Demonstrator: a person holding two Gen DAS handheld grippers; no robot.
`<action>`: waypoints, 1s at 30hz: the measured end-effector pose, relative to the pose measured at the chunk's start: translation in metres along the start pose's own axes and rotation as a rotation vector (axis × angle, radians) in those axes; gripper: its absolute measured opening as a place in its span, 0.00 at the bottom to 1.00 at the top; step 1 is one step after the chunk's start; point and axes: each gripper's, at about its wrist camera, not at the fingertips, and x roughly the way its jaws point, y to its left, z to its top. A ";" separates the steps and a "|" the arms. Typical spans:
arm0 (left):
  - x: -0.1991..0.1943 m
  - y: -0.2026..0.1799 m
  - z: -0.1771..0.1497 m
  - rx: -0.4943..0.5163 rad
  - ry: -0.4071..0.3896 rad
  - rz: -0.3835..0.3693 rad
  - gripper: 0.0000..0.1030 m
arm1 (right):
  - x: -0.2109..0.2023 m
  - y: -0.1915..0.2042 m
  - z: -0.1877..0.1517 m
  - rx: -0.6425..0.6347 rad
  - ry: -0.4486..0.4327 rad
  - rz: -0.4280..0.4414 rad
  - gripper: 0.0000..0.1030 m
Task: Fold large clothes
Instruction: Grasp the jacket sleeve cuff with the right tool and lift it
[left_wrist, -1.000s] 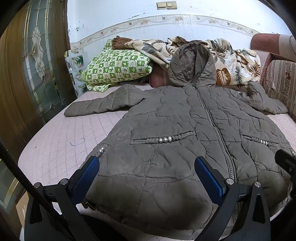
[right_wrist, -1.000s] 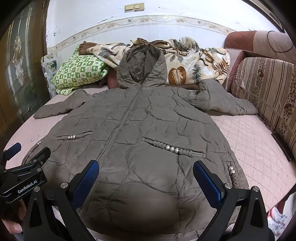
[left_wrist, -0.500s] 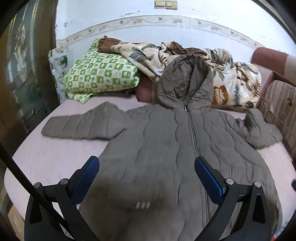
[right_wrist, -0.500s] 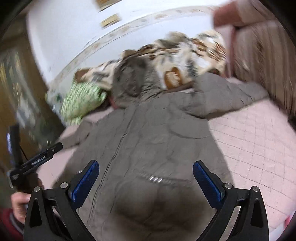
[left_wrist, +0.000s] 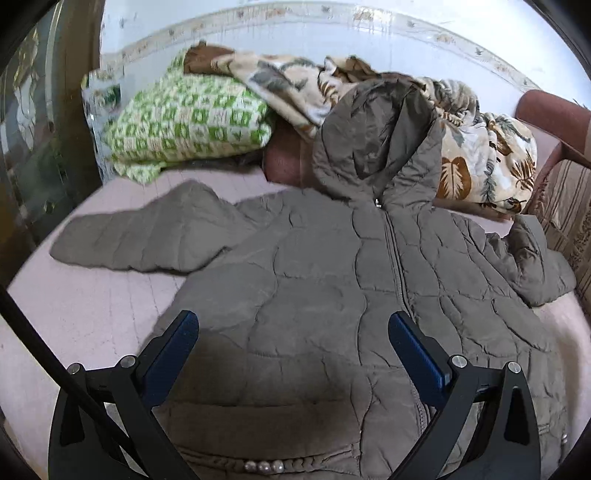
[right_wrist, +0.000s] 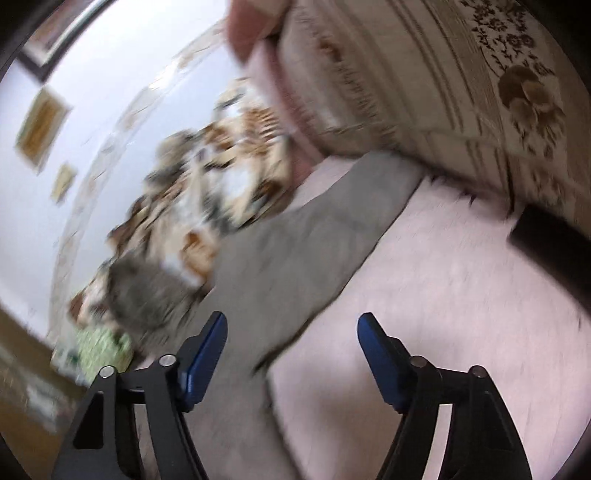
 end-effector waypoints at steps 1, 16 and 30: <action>0.004 0.001 0.000 -0.008 0.009 -0.003 0.99 | 0.009 -0.005 0.010 0.028 -0.005 -0.001 0.66; 0.010 -0.008 0.000 0.042 -0.004 -0.027 0.99 | 0.120 -0.091 0.106 0.228 -0.097 -0.262 0.55; 0.014 -0.013 -0.001 0.052 -0.011 -0.012 0.99 | 0.123 -0.066 0.117 0.059 -0.177 -0.262 0.13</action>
